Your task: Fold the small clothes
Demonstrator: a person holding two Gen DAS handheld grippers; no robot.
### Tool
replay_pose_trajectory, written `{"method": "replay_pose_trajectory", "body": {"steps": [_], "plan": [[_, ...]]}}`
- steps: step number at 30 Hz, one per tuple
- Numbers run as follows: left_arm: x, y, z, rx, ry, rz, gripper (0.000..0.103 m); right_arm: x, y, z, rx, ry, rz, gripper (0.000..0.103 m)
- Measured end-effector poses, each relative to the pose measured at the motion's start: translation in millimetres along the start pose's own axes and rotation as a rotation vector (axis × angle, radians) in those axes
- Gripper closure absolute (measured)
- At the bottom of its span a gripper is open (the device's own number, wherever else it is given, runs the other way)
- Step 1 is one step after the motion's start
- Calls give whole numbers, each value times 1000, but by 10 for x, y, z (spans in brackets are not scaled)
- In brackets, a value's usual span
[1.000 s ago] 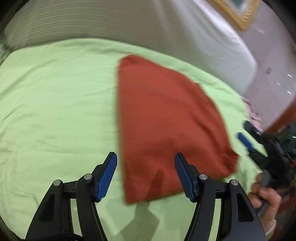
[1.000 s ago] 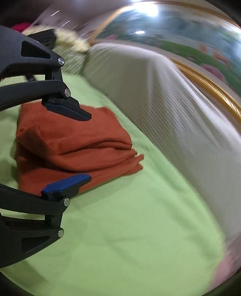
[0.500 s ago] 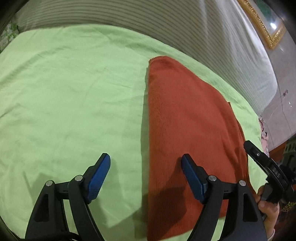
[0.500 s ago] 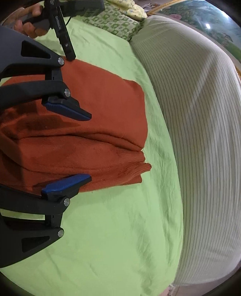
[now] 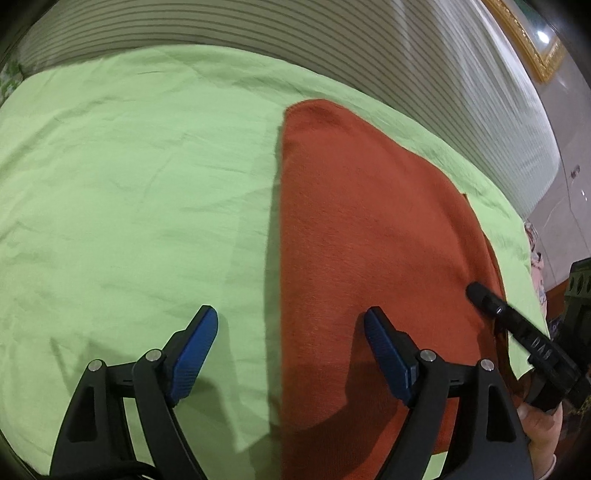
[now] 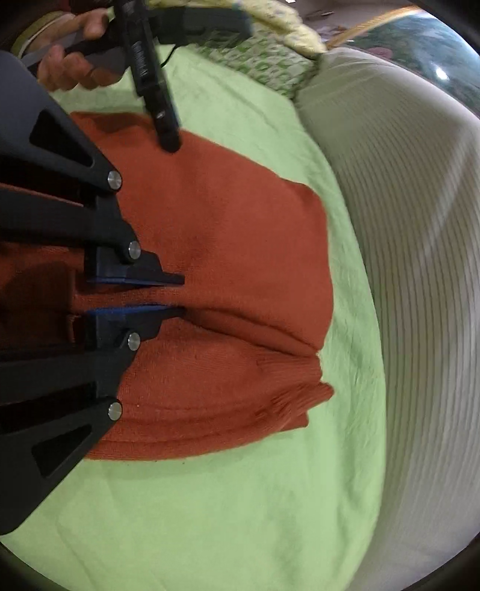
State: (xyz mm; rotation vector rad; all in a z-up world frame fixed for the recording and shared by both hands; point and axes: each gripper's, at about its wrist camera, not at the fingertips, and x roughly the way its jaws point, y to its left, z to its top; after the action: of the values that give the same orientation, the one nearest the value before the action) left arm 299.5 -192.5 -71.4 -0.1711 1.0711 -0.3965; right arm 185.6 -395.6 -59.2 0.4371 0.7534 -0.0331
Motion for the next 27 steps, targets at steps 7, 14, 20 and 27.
{"method": "replay_pose_trajectory", "body": {"steps": [7, 14, 20, 27], "plan": [[-8, -176, 3, 46, 13, 8, 21, -419, -225, 9, 95, -77, 11, 95], [73, -142, -23, 42, 31, 5, 20, -338, -190, -85, 12, -85, -112, 86], [45, -100, -105, 48, 27, -10, 20, -285, -279, 102, -4, -89, -170, 66], [114, -74, 157, 39, 11, -9, 20, -87, -495, 276, 82, -31, 19, 62]]}}
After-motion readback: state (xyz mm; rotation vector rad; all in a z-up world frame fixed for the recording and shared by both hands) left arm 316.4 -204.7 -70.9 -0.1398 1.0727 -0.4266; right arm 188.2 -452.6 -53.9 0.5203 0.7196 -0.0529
